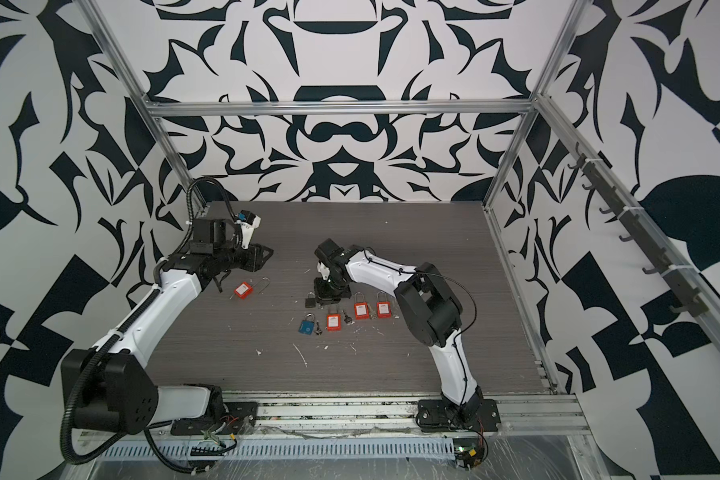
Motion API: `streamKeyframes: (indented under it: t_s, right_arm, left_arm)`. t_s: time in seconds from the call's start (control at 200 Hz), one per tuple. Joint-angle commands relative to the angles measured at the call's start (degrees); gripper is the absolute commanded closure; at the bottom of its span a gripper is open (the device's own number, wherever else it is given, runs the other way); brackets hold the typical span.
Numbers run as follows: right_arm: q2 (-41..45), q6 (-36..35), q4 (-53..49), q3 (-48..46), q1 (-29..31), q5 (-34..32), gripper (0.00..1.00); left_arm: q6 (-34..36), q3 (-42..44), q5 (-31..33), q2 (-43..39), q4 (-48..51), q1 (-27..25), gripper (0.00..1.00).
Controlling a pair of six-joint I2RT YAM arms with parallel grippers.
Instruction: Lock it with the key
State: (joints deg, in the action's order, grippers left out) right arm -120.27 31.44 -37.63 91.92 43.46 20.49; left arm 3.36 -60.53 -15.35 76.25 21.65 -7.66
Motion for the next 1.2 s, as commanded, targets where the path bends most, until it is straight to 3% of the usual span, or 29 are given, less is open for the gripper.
streamKeyframes:
  t_s: [0.0, 0.105, 0.27, 0.38, 0.505, 0.57, 0.745, 0.875, 1.195]
  right_arm:
    - [-0.75, 0.31, -2.49, 3.71, -0.35, -0.98, 0.99]
    - [-2.04, -0.06, -3.46, 5.33, -0.57, -0.80, 0.92]
    - [-3.13, -0.27, -5.42, 6.69, -0.64, -1.16, 0.76]
    - [-1.92, -0.75, -5.66, 6.49, -0.65, -2.01, 0.67]
    - [1.75, -1.20, -2.64, 3.66, -0.67, -3.13, 0.52]
    - [3.67, -1.29, -1.27, 2.39, -0.83, -3.07, 0.50]
    - [7.91, -1.58, -0.34, -1.05, -0.87, -5.12, 0.48]
    - [11.51, -3.64, -0.96, -3.56, -0.79, -9.81, 0.46]
    - [17.34, -6.48, 1.55, -11.27, -0.91, -13.65, 0.43]
  left_arm:
    - [-3.79, 1.62, 2.19, -1.48, 0.26, 0.87, 0.51]
    - [-6.15, 2.98, 4.78, -1.93, 1.36, 1.88, 0.39]
    - [-5.81, 4.31, 5.08, -1.19, 3.15, 2.55, 0.36]
    - [-4.01, 3.17, 7.67, 1.44, 7.12, 2.57, 0.20]
    - [-3.64, 0.57, 10.36, 5.71, 10.87, 2.61, 0.16]
    - [-3.28, -0.54, 11.83, 8.15, 11.57, 2.57, 0.10]
    - [-2.69, -6.84, 15.10, 17.19, 16.00, 2.64, 0.06]
    - [-3.92, -12.16, 17.33, 23.26, 19.49, 3.73, 0.00]
    - [-3.81, -17.96, 15.04, 32.16, 21.71, 5.80, 0.00]
